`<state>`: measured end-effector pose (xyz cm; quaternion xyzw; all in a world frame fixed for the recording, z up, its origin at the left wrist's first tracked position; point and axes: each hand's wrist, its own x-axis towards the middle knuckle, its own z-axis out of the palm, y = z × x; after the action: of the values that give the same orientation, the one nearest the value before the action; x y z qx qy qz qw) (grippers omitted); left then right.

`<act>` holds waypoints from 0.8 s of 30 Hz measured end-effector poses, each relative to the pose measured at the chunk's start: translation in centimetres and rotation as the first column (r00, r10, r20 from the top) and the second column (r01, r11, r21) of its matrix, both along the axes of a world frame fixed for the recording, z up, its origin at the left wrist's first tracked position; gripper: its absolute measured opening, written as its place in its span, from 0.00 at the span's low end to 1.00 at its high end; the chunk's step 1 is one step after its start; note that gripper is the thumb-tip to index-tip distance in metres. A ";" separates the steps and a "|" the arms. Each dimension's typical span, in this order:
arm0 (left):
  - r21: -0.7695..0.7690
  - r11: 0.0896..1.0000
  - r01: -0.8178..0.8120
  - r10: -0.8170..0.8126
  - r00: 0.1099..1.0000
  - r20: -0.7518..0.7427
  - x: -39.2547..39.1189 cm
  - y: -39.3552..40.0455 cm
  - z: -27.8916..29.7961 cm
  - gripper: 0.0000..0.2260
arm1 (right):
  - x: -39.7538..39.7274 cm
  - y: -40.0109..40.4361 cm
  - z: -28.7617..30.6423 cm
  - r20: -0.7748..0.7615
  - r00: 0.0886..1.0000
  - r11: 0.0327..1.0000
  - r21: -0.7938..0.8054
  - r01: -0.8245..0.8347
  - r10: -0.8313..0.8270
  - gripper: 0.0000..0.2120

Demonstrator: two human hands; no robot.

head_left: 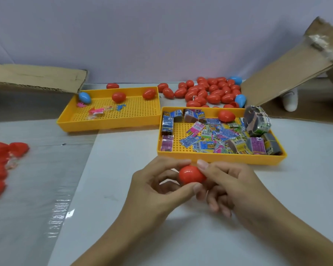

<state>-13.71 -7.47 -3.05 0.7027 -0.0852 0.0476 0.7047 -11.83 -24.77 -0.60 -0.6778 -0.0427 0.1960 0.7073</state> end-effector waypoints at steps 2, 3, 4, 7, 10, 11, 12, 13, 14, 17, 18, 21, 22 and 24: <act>-0.003 1.000 -0.003 0.003 0.999 -0.040 0.2 0.1 -0.2 0.18 | 0.1 0.1 -0.1 -0.012 1.000 1.000 0.004 0.007 -0.007 0.17; -0.019 1.000 0.001 -0.002 0.998 -0.068 0.2 0.2 -0.2 0.18 | 0.1 0.1 -0.1 -0.012 1.000 1.000 0.009 0.010 -0.009 0.17; -0.051 0.999 0.004 -0.009 0.995 -0.098 0.2 0.3 -0.2 0.18 | 0.2 0.1 -0.1 -0.008 1.000 1.000 0.014 0.013 -0.012 0.16; -0.172 0.985 -0.008 -0.028 0.979 -0.201 0.5 0.2 0.2 0.13 | 0.3 0.1 -0.1 -0.008 1.000 0.999 0.033 0.026 -0.026 0.15; -0.204 0.979 -0.031 -0.028 0.960 -0.279 0.8 0.2 0.4 0.16 | 0.4 0.0 -0.2 -0.014 1.000 0.999 0.046 0.025 -0.024 0.16; -0.193 0.981 -0.026 -0.030 0.958 -0.285 0.8 0.2 0.4 0.16 | 0.4 -0.1 -0.2 -0.013 1.000 0.998 0.050 0.023 -0.022 0.16; -0.183 0.983 -0.022 -0.031 0.958 -0.284 0.8 0.1 0.4 0.16 | 0.4 -0.2 -0.2 -0.008 1.000 0.998 0.055 0.018 -0.018 0.15; -0.180 0.983 -0.020 -0.031 0.960 -0.279 0.8 0.1 0.4 0.15 | 0.4 -0.4 -0.2 0.002 1.000 0.998 0.058 0.011 -0.011 0.14; -0.183 0.983 -0.018 -0.032 0.962 -0.270 0.7 0.1 0.4 0.14 | 0.4 -0.5 -0.2 0.017 1.000 0.998 0.059 0.002 -0.003 0.13; -0.181 0.983 0.013 -0.055 0.972 -0.227 0.7 0.3 0.3 0.09 | 0.4 -0.9 -0.1 0.096 0.995 0.999 0.034 -0.005 0.002 0.13; -0.186 0.982 0.026 -0.067 0.973 -0.220 0.6 0.3 0.2 0.10 | 0.4 -1.0 -0.2 0.141 0.990 1.000 0.015 0.004 -0.006 0.14; -0.215 0.976 0.037 -0.080 0.978 -0.194 0.4 0.6 0.0 0.11 | 0.2 -1.2 -0.4 0.308 0.951 0.997 -0.063 0.038 -0.017 0.15; -0.208 0.978 0.036 -0.073 0.982 -0.173 0.4 0.7 -0.1 0.12 | 0.1 -1.2 -0.5 0.364 0.931 0.995 -0.091 0.045 -0.009 0.14; -0.194 0.980 0.036 -0.063 0.989 -0.137 0.5 0.7 -0.3 0.12 | 0.0 -1.3 -0.7 0.445 0.895 0.989 -0.141 0.054 0.014 0.14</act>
<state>-13.22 -6.77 -3.36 0.6311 -0.0473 -0.0122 0.7742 -11.84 -26.10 -1.27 -0.7561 -0.1815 0.0313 0.6280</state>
